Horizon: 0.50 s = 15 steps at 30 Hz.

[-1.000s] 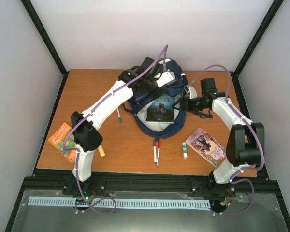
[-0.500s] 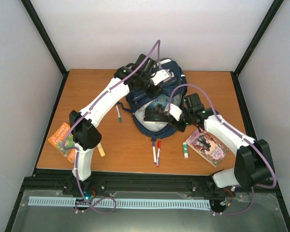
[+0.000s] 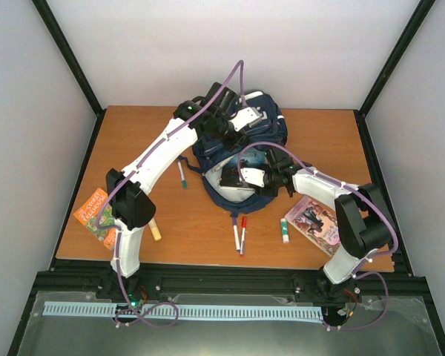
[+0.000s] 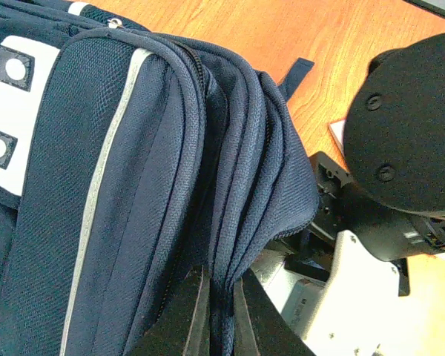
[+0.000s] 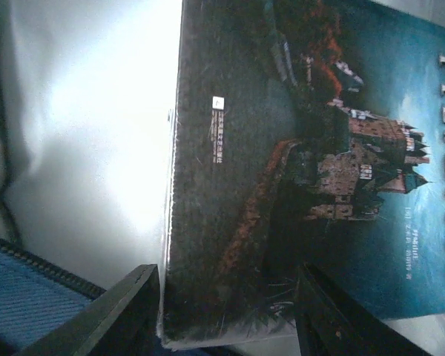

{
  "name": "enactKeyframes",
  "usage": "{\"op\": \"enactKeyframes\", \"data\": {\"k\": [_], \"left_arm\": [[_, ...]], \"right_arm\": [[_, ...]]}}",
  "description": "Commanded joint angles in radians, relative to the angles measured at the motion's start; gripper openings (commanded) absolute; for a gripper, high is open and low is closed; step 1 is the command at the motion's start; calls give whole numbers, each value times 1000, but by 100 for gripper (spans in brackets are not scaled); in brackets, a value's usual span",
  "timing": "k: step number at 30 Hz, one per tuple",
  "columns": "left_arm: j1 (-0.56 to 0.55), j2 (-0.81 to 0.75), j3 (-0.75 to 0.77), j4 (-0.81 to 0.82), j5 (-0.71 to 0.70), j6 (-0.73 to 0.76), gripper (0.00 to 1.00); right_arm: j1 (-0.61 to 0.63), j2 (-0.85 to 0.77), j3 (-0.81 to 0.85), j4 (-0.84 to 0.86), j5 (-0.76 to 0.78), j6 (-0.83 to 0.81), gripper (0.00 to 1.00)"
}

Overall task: Pack the student bag
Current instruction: Place the book in the student bag.

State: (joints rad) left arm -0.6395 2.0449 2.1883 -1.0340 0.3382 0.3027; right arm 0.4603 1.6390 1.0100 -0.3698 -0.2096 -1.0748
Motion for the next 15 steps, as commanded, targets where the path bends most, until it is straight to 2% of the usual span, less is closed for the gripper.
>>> {"op": "enactKeyframes", "data": {"k": [1,6,10,15], "left_arm": [[3,-23,69,10,56,-6,1],[3,-15,73,12,62,-2,1],[3,-12,77,5,84,12,1],[3,-8,84,8,93,0,1]], "right_arm": [[9,31,28,24,29,-108,52],[9,56,20,97,93,-118,56],[9,110,42,230,211,-103,54],[9,162,98,302,258,-62,52]]}}
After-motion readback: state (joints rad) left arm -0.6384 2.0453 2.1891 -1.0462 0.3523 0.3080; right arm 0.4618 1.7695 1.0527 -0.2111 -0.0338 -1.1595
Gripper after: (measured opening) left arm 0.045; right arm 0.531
